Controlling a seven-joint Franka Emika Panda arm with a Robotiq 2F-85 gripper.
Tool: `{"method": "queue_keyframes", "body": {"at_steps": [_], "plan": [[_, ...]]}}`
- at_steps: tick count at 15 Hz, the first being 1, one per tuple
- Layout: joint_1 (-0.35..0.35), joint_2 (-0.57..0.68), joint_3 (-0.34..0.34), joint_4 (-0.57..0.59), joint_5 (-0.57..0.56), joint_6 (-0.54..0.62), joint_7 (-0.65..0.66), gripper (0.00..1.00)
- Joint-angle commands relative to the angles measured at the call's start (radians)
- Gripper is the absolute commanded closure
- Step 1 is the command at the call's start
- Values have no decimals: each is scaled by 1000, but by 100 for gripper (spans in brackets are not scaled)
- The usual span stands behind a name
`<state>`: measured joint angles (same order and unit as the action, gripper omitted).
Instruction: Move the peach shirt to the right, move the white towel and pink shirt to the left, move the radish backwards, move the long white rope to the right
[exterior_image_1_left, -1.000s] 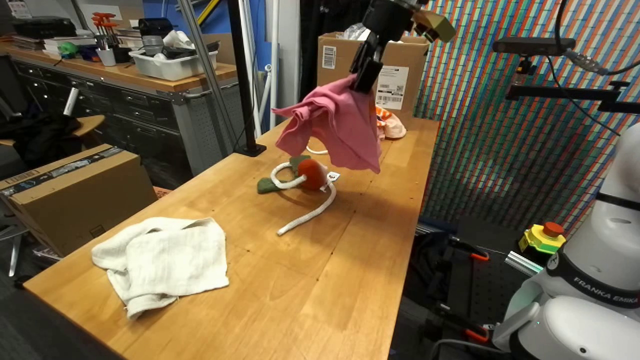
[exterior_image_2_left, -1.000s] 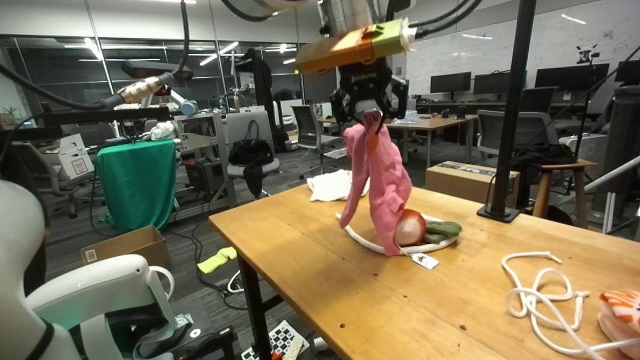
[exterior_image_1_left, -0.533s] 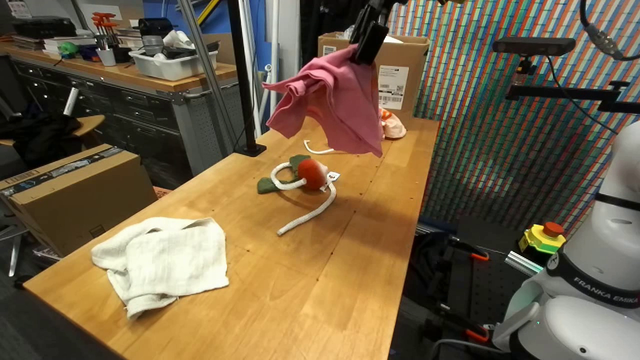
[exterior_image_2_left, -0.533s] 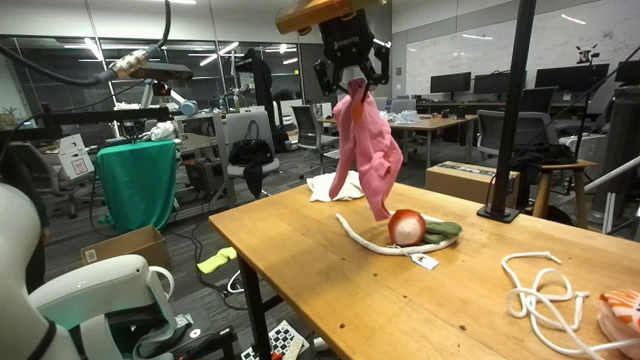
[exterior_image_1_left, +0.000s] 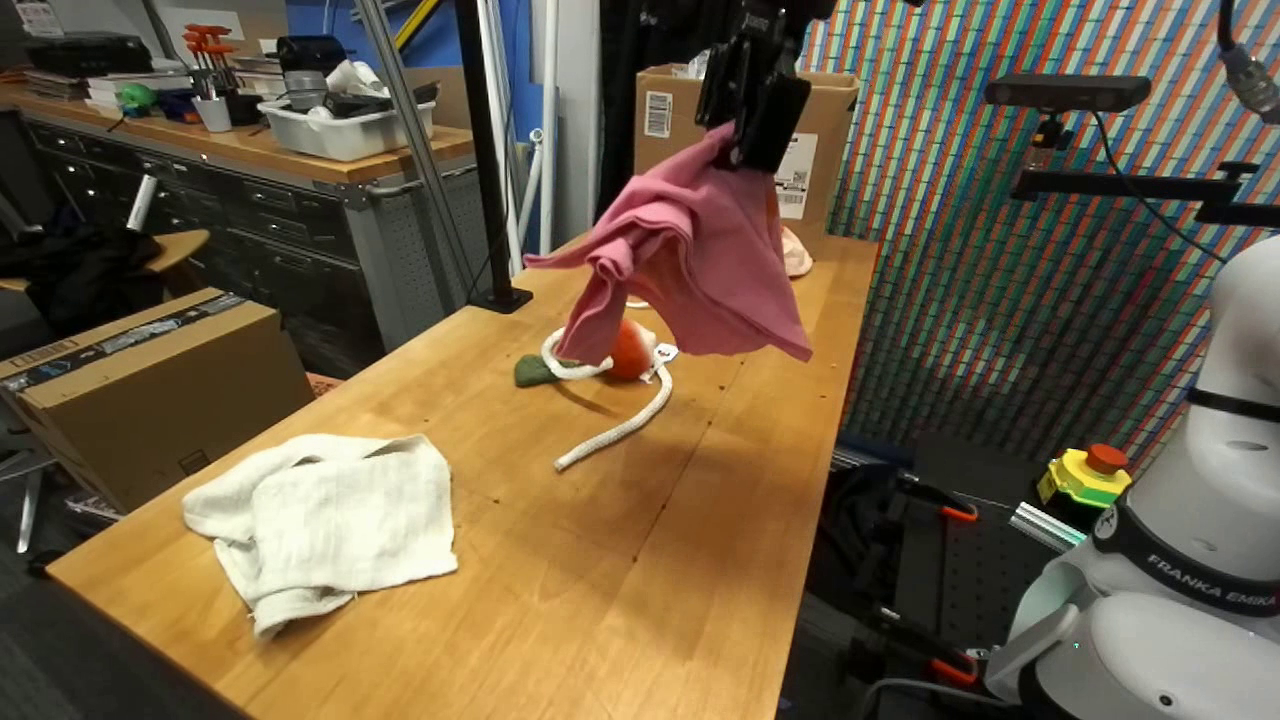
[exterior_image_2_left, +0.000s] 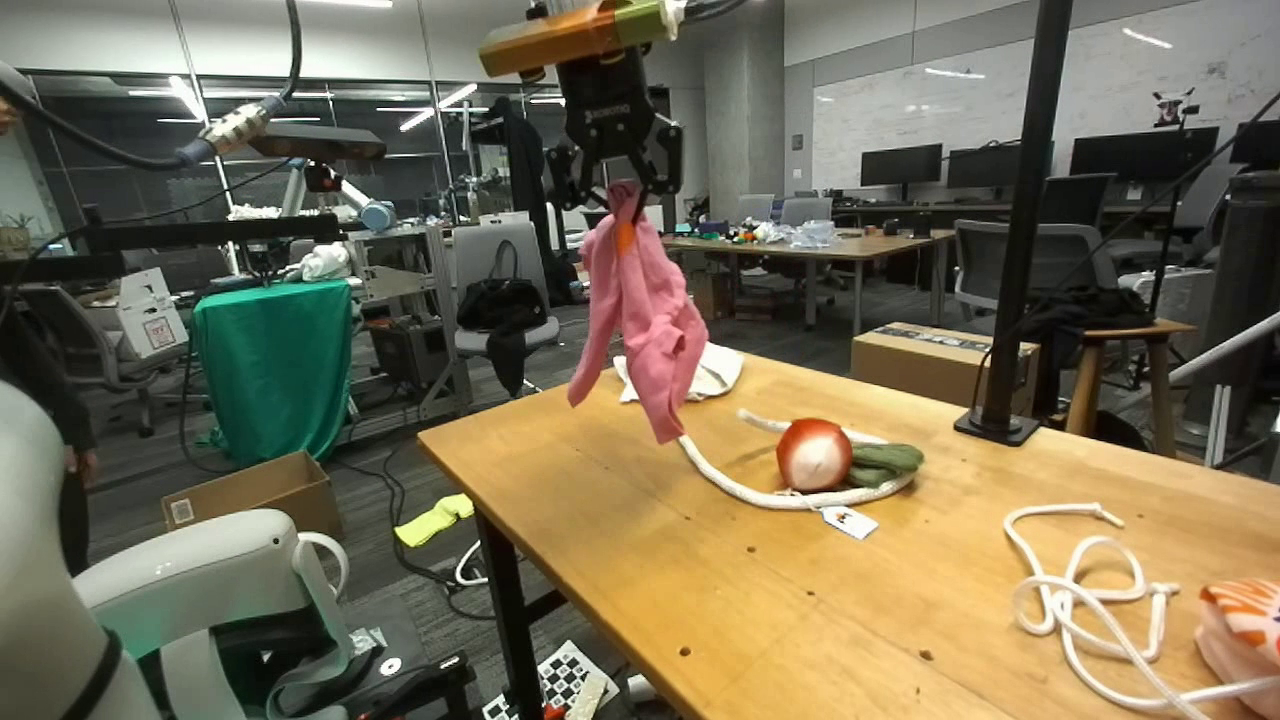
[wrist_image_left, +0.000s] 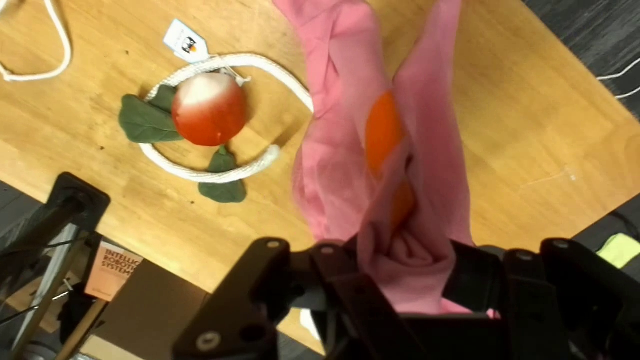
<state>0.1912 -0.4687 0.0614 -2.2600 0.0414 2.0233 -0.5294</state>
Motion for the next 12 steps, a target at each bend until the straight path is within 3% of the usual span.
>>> {"method": "queue_keyframes", "body": {"at_steps": [1,7,12], "plan": [[66,21,36,-1,2,-20,-2,92],[162,116,72,-22,122,16,-16,92],[182,222,80,-9,284,74,-21,93]]}}
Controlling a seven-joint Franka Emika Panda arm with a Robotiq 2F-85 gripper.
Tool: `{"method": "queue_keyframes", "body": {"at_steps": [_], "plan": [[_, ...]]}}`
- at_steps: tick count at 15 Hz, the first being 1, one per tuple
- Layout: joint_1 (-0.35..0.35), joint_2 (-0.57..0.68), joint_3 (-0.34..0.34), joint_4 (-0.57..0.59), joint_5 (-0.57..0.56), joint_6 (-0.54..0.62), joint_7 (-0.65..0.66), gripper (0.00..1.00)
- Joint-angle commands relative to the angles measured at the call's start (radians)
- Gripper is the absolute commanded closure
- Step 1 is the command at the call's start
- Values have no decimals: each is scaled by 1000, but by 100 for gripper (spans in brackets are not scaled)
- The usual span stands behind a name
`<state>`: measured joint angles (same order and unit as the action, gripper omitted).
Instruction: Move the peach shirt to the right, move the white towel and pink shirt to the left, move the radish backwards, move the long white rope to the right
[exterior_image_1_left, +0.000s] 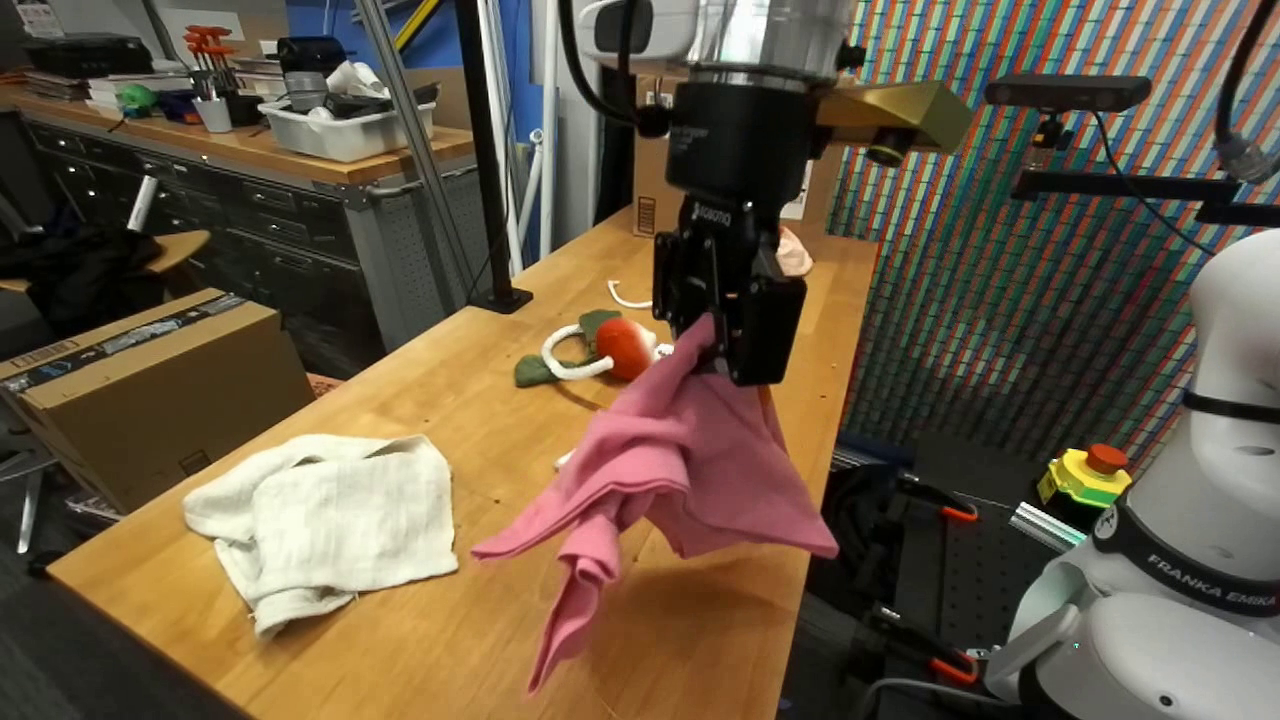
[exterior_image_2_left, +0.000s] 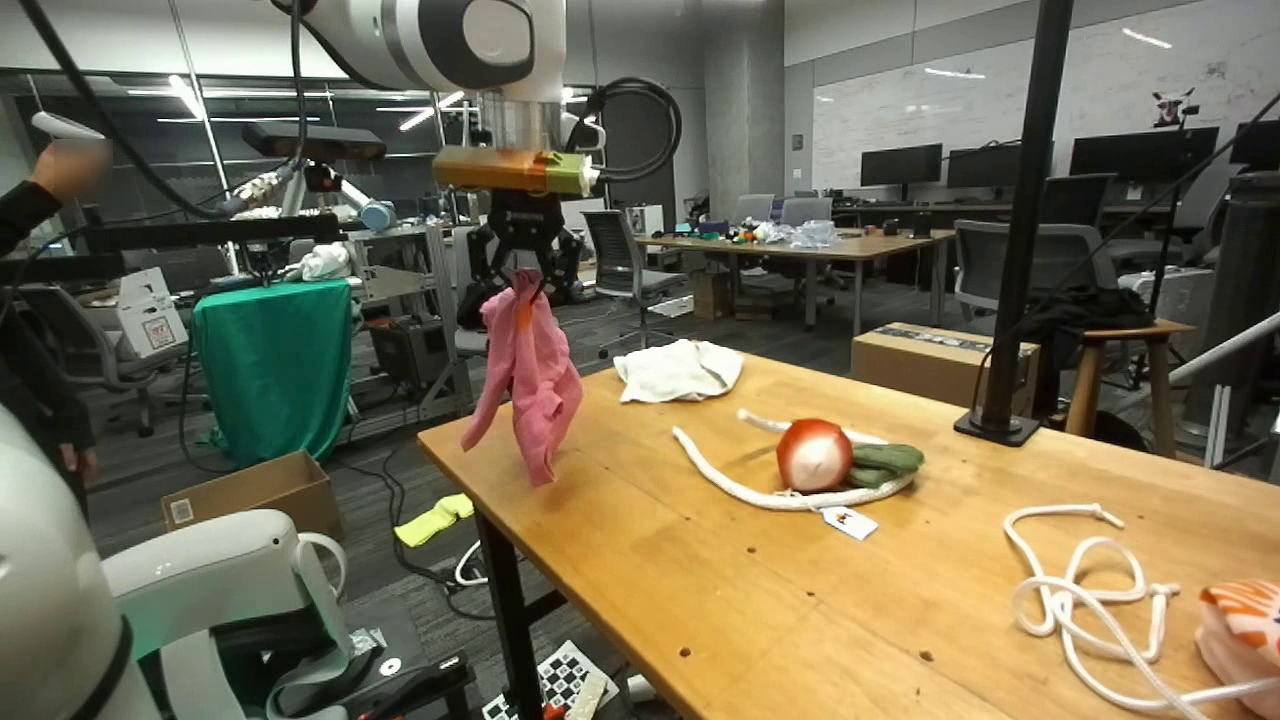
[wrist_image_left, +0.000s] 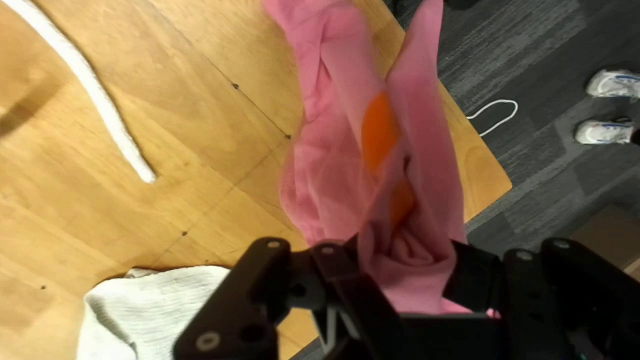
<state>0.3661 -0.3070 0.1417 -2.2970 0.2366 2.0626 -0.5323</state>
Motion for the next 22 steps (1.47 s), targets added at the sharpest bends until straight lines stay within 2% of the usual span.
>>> {"method": "queue_keyframes", "body": {"at_steps": [1,5,14,15,16,22], "plan": [[6,82,3,26,119,49,-21,93],[-11,153,18,39,162,38,-17,93],[-44,263,62,39,63,-22,17,91],[-47,270,66,39,56,-19,19,67],[-50,276,69,45,52,-24,19,65],[-68,281,73,52,34,-5,29,21]]}}
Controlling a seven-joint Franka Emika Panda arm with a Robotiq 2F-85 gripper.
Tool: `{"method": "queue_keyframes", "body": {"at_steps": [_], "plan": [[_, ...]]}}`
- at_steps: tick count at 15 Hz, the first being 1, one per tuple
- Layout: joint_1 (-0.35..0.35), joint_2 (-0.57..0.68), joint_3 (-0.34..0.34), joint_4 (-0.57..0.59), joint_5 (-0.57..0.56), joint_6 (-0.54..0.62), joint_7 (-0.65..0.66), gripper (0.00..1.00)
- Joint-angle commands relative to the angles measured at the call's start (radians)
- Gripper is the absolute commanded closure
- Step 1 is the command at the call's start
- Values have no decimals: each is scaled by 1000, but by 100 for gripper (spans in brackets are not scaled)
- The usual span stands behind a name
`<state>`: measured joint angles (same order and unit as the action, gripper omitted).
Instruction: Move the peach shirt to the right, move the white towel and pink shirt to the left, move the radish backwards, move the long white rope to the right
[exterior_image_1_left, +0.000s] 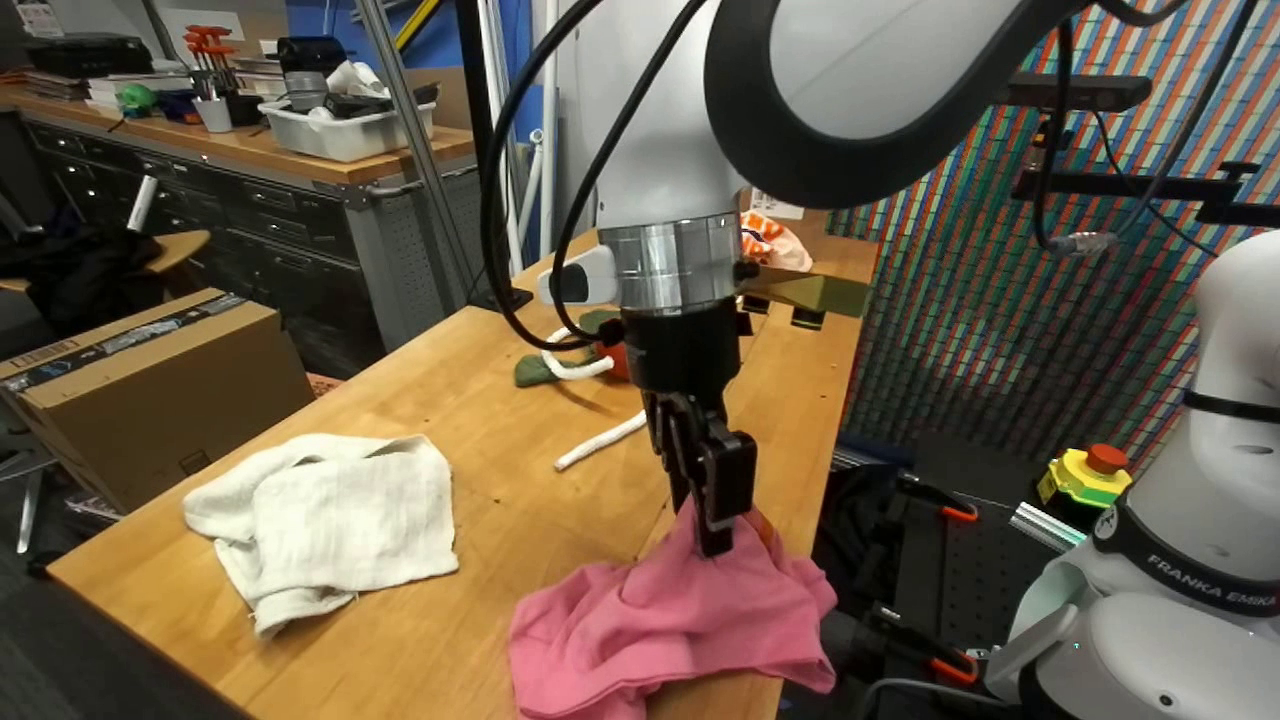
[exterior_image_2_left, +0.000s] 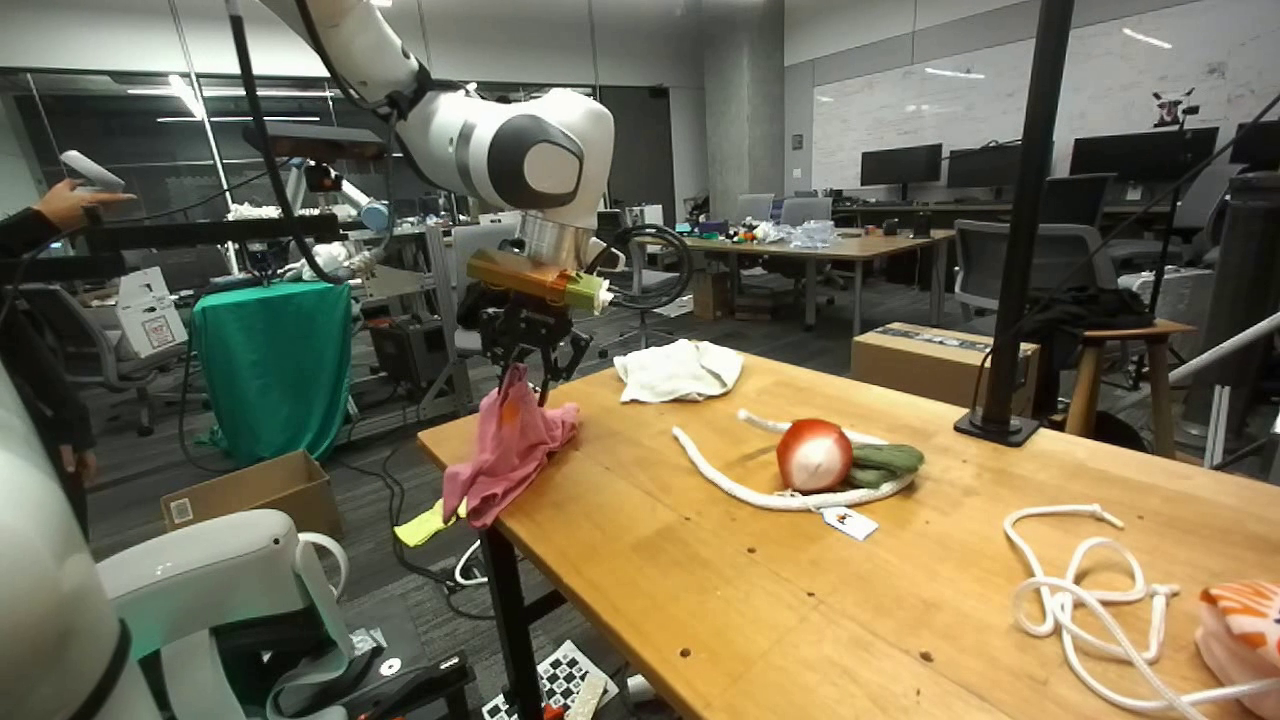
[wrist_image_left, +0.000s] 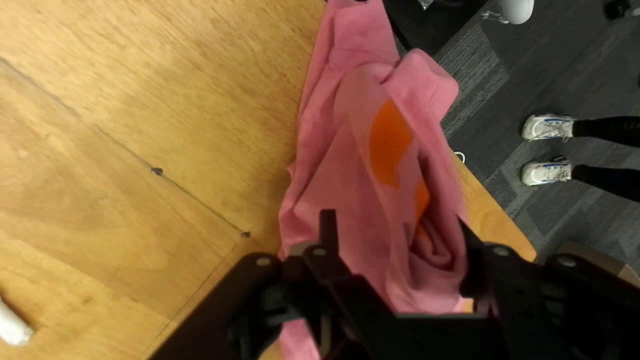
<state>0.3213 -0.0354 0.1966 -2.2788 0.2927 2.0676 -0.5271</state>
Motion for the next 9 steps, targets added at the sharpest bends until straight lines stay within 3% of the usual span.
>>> {"method": "queue_keyframes", "body": {"at_steps": [1,3,9], "plan": [[-27,7,17,39,-29,-14,28,14],[-35,-2,14,53,-40,-23,37,1],[-73,-22,0,84,-128,68,81,0]]}}
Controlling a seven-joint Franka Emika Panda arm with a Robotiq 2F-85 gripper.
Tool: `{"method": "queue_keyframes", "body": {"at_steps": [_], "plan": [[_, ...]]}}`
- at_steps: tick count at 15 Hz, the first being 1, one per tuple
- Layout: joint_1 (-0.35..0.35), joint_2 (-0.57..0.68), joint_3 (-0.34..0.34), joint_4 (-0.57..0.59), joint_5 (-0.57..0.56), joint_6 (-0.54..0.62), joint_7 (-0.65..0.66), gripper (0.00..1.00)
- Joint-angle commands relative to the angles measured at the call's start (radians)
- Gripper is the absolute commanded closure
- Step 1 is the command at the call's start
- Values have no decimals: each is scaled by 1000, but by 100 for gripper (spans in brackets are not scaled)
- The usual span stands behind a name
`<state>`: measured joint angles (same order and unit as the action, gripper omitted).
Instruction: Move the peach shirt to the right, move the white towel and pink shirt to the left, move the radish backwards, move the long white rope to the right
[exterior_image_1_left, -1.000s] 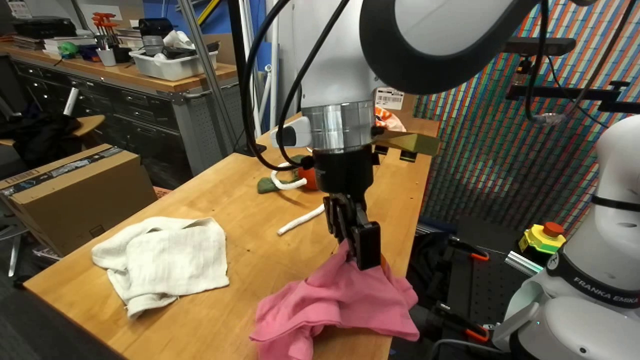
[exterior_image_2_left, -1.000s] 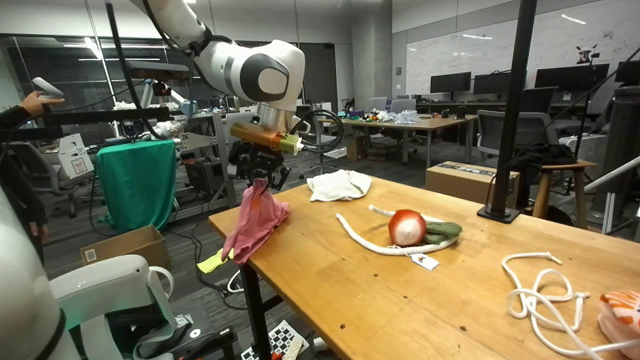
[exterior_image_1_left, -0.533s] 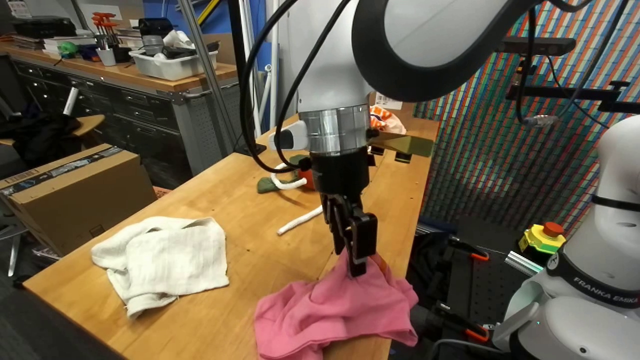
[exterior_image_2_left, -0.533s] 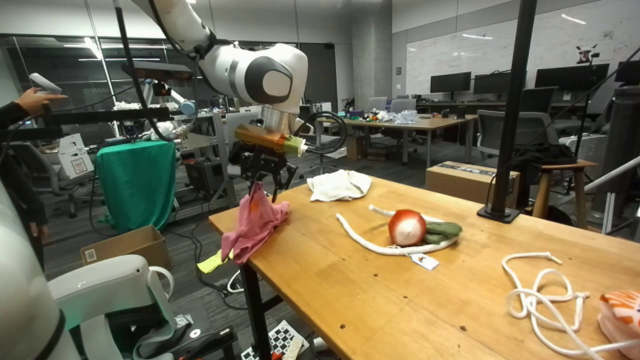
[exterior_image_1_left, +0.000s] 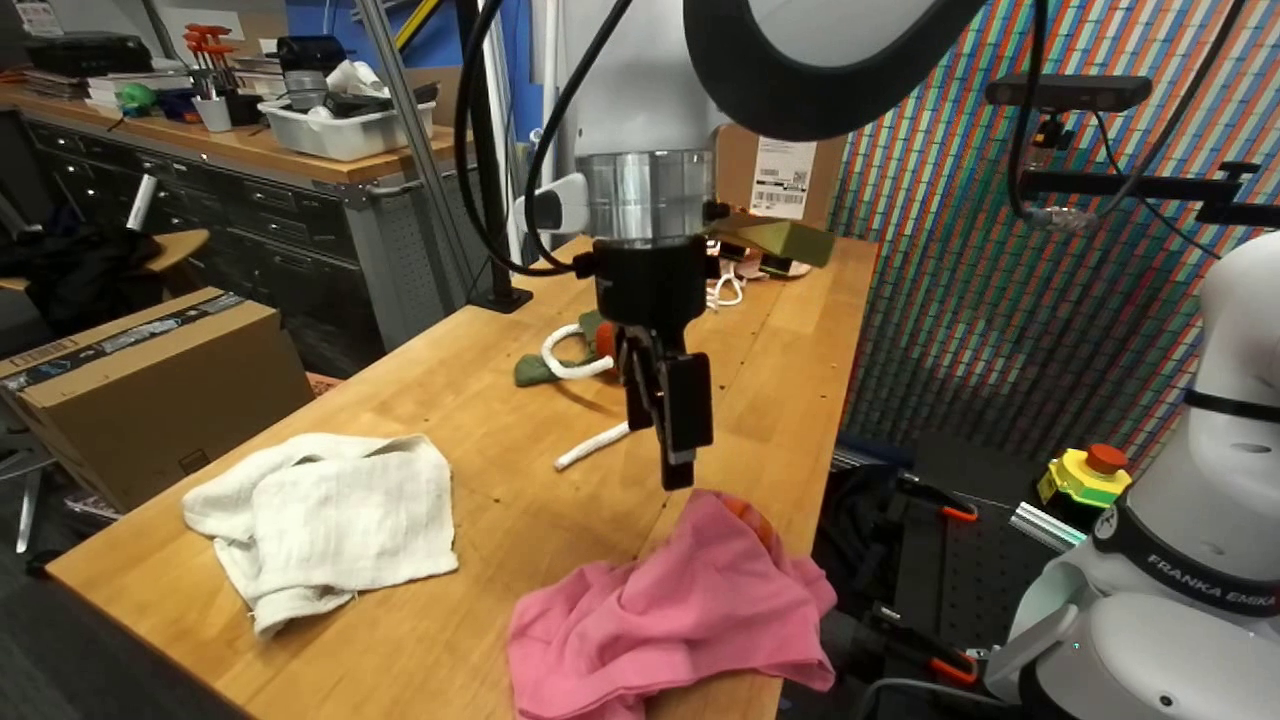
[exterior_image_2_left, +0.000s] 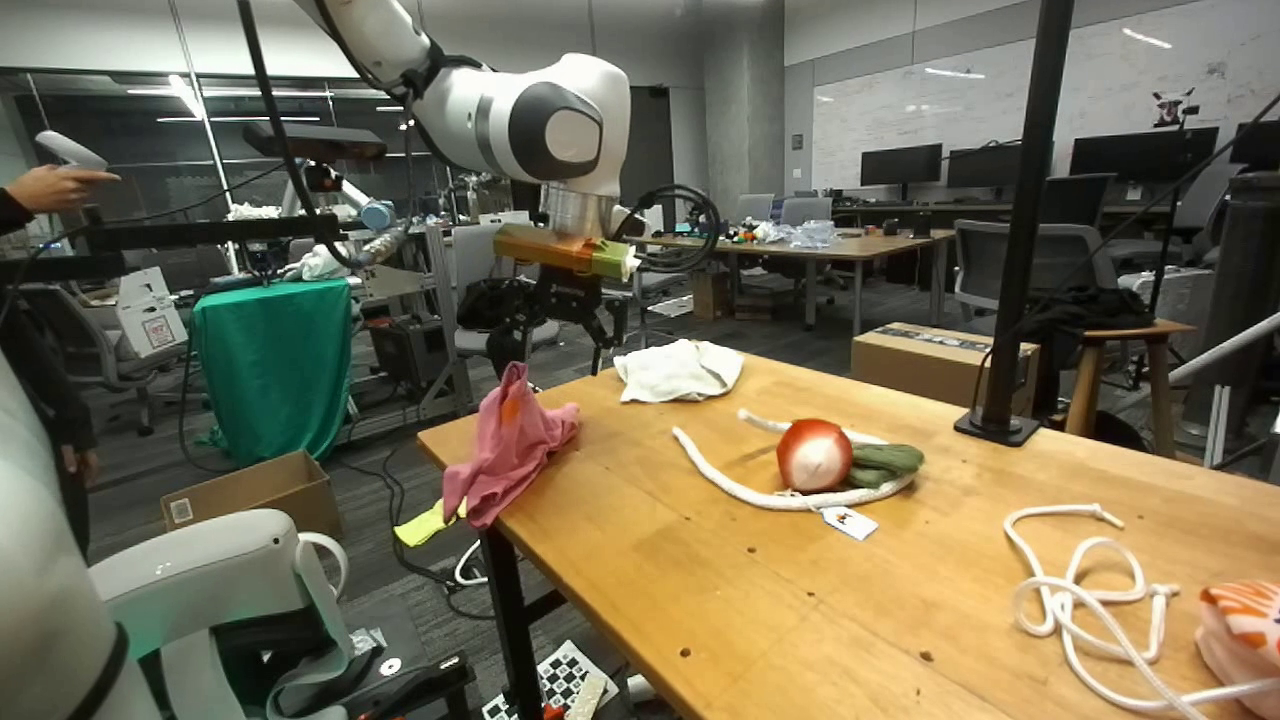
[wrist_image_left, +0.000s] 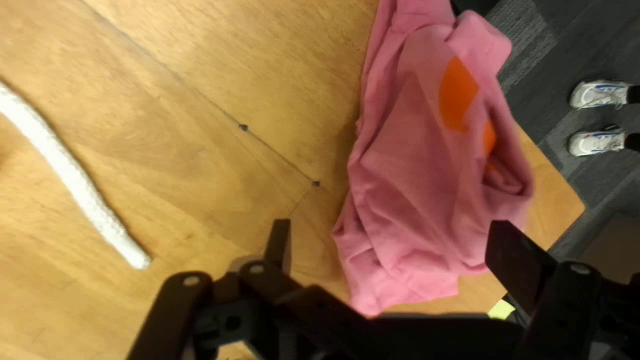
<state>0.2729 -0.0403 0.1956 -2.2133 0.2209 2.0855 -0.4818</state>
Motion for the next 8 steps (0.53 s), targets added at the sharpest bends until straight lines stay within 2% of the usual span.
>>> {"method": "queue_keyframes", "body": {"at_steps": [1,8], "plan": [[-34,-17,-4,17,-80,80,41,0],[-116,19,-56,-36,-279,384,120,0]]}}
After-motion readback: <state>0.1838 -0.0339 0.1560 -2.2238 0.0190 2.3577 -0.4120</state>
